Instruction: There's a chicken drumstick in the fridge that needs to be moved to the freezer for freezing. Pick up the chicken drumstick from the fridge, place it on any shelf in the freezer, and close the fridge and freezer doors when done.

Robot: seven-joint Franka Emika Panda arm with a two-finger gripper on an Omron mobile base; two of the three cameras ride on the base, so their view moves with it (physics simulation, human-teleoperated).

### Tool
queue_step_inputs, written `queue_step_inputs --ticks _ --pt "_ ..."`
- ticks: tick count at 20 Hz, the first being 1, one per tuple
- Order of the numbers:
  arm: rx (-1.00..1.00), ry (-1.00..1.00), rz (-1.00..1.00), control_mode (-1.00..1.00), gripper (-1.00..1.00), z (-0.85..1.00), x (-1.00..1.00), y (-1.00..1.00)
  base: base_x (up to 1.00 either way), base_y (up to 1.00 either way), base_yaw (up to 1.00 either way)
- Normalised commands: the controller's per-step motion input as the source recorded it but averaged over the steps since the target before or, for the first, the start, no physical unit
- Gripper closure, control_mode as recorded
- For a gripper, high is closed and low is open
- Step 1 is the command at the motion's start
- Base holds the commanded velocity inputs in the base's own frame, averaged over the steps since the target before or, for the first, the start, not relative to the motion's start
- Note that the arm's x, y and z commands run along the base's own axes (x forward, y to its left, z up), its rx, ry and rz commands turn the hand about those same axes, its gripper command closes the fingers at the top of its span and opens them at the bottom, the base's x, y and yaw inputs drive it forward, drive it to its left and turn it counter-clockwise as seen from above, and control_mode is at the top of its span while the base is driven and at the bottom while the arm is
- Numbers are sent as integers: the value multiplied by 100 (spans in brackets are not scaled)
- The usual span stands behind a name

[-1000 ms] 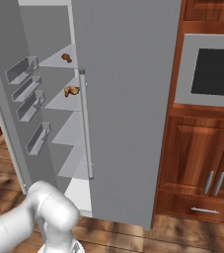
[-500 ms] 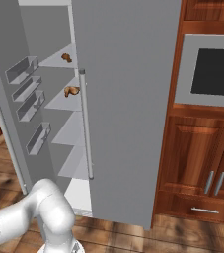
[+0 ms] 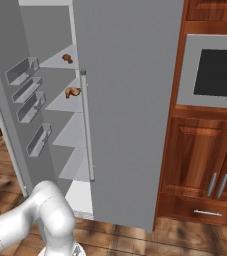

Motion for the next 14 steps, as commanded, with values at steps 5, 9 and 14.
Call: queue_step_inputs --ticks 5,9,14 --pt "1 0 -1 -100 -100 -10 35 -41 0 0 0" --pt "3 -2 0 -100 -100 -1 1 -41 0 0 0" --pt "8 -5 -1 -100 -100 0 -12 -73 0 0 0"
